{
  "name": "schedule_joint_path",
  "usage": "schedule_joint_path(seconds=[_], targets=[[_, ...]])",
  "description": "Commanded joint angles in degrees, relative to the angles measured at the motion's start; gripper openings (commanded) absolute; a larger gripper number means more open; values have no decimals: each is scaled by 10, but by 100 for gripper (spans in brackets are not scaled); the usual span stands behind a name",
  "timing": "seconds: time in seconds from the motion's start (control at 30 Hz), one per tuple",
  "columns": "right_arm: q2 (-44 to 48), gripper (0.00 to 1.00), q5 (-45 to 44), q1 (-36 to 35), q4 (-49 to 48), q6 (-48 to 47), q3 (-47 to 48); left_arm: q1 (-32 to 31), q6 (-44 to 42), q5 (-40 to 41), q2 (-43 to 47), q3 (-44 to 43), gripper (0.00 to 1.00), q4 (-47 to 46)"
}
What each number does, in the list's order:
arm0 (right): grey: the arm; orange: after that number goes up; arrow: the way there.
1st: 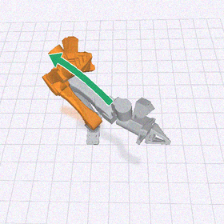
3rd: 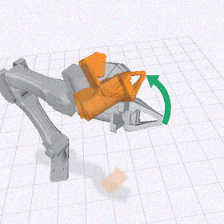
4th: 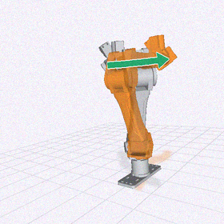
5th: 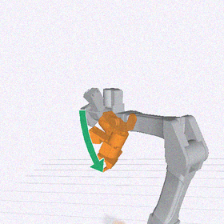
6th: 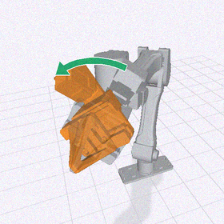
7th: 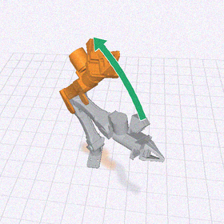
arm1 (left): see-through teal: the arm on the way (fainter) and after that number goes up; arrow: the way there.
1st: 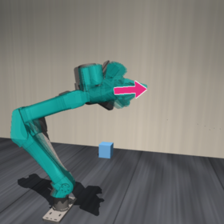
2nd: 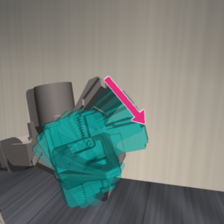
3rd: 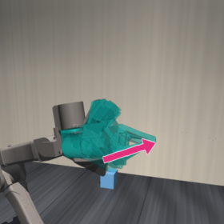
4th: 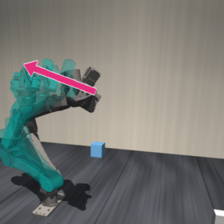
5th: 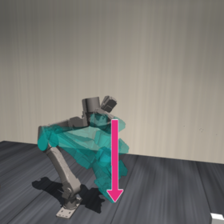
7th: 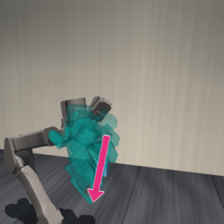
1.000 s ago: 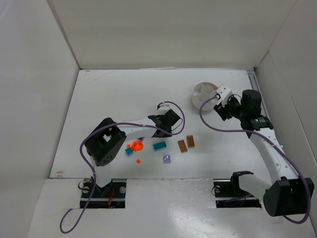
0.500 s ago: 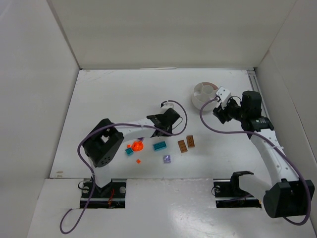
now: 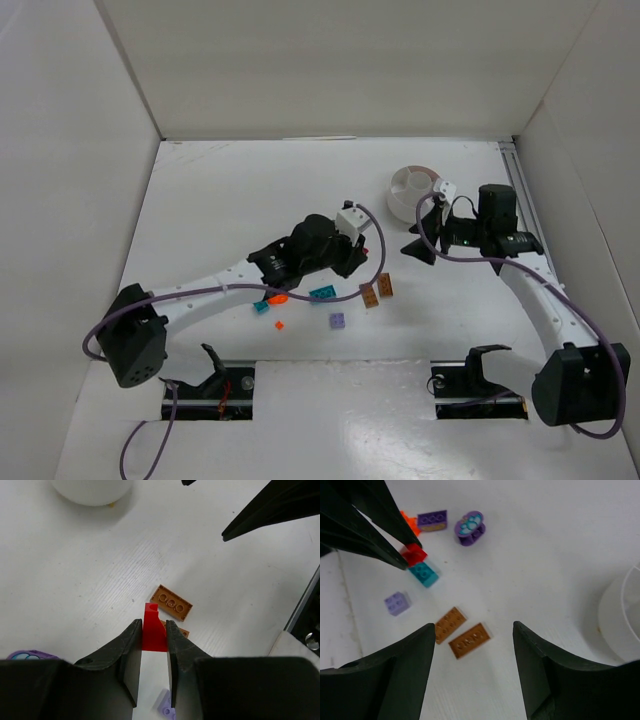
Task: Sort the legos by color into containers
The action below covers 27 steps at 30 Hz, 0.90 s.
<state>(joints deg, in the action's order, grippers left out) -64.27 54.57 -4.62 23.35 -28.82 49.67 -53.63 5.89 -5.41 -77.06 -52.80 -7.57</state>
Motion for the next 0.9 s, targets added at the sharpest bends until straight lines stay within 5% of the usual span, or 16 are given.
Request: schedule_joint_path(seconds=[0.0, 0.33, 0.6, 0.73, 0.87], targets=[[4, 69, 86, -20, -53, 90, 31, -9, -77, -46, -11, -27, 0, 4], [-62, 71, 52, -85, -21, 147, 65, -62, -117, 36, -29, -75, 0, 29], [-68, 70, 18, -117, -118, 273, 23, -88, -117, 117, -35, -80, 0, 17], [-63, 66, -6, -131, -112, 287, 28, -100, -117, 145, -35, -80, 0, 0], [-63, 49, -25, -131, -112, 308, 28, -105, -117, 171, -30, -75, 0, -11]])
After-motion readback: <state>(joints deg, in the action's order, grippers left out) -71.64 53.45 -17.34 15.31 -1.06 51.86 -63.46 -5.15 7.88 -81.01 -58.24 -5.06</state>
